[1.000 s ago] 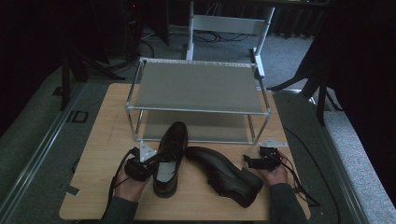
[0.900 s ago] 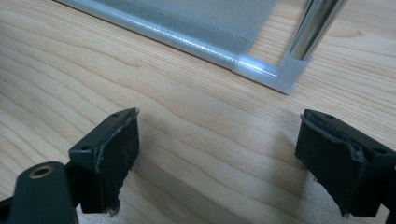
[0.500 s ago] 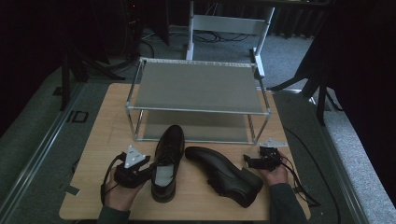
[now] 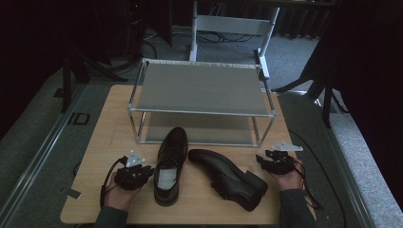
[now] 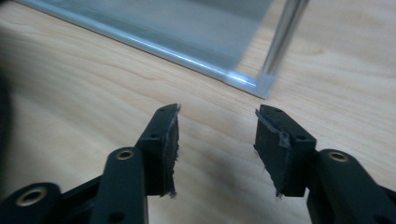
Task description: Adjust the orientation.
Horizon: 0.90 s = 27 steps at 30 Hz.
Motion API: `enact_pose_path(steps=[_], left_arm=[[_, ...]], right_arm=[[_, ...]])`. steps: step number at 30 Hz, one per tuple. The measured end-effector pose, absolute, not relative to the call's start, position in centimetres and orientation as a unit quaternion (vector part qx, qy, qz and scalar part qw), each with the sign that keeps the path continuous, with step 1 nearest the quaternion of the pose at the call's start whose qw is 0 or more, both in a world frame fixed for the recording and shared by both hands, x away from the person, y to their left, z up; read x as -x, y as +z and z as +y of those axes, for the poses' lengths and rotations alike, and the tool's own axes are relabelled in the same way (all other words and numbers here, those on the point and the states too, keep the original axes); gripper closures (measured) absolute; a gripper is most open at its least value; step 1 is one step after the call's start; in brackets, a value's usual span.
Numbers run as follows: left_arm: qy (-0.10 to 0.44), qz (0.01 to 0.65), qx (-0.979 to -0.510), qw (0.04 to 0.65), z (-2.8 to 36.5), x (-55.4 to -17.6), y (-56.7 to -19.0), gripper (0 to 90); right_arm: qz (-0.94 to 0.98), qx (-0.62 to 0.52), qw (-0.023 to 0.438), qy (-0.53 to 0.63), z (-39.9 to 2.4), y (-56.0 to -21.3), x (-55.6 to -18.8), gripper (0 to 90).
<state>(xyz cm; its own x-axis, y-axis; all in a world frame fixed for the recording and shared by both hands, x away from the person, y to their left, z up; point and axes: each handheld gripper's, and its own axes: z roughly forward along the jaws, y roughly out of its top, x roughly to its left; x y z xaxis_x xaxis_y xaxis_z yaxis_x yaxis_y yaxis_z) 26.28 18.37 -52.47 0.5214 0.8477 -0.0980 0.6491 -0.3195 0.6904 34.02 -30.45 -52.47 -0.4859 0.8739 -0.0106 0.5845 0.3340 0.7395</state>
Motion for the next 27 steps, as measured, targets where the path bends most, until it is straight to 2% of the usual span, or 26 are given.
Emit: enact_pose_path(steps=[2,5,10,18,24,27], left_arm=[[0.137,0.47,-0.801,0.343,18.3,-26.4,-53.0,80.4],[0.129,0.469,-0.809,0.331,18.0,-26.5,-54.0,89.3],[0.13,0.463,-0.811,0.332,17.7,-26.2,-54.3,90.0],[0.137,0.465,-0.809,0.331,17.5,-25.9,-54.3,90.0],[0.134,0.455,-0.814,0.334,16.8,-25.5,-54.3,90.0],[0.126,0.445,-0.819,0.34,16.0,-25.1,-54.4,90.0]], right_arm=[[0.792,-0.455,0.216,0.344,-30.4,-52.0,-33.5,51.6],[0.797,-0.429,0.232,0.355,-30.0,-49.8,-31.5,59.5],[0.799,-0.399,0.236,0.383,-29.5,-47.6,-29.2,62.6],[0.81,-0.357,0.234,0.401,-28.1,-46.2,-26.3,59.6],[0.814,-0.342,0.22,0.416,-27.3,-45.9,-25.4,67.0],[0.824,-0.329,0.215,0.409,-26.6,-46.1,-25.0,74.5]])
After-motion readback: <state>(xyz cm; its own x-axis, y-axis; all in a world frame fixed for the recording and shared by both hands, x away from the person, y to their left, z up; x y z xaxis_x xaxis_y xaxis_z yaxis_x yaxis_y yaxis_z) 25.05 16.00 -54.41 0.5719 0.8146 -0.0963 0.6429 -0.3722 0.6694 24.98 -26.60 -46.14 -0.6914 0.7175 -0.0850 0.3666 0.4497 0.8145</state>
